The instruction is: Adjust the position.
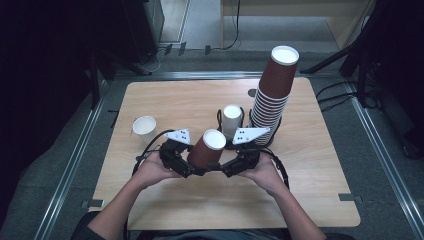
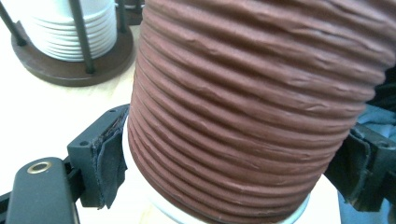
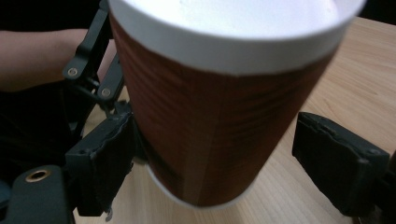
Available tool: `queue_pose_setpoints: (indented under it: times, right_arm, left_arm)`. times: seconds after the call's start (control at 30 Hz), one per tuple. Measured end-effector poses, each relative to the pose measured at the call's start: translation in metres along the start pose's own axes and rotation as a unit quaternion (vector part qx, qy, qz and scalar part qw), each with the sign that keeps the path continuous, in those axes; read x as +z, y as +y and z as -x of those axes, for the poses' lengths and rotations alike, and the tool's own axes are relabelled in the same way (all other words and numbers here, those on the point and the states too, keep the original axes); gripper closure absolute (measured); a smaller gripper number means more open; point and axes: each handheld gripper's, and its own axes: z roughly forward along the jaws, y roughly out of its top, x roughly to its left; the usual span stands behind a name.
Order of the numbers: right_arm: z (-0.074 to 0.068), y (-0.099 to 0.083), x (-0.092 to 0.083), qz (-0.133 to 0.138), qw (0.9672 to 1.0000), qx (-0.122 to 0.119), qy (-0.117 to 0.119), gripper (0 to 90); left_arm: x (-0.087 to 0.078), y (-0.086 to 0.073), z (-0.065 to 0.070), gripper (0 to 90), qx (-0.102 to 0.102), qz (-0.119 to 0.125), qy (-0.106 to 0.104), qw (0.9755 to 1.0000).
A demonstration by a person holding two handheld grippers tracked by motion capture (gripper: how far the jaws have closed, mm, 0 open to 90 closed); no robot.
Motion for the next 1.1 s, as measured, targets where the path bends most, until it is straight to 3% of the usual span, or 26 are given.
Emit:
queue_pose_setpoints:
  times: [0.23,0.37,0.6,0.8,1.1]
  right_arm:
    - [-0.006,-0.003,-0.006,-0.054,0.9979,-0.03,-0.02,13.9]
    - [-0.008,-0.006,-0.011,-0.063,0.9974,-0.028,-0.02,14.0]
    - [-0.006,-0.009,-0.017,-0.073,0.9967,-0.026,-0.025,14.0]
    - [-0.005,-0.009,-0.016,-0.078,0.996,-0.033,-0.029,14.0]
    - [-0.006,-0.002,-0.013,-0.078,0.9955,-0.05,-0.02,13.8]
  left_arm:
    - [-0.009,0.002,-0.002,12.4,0.012,-0.013,0.012,0.9998]
    - [-0.012,0.003,-0.002,12.4,0.033,-0.041,0.034,0.9981]
    - [-0.008,0.0,-0.006,12.7,0.04,-0.092,0.044,0.994]
    - [0.002,-0.002,-0.006,12.7,0.049,-0.126,0.039,0.9901]
    - [0.02,0.001,0.004,12.5,0.071,-0.156,0.009,0.9852]
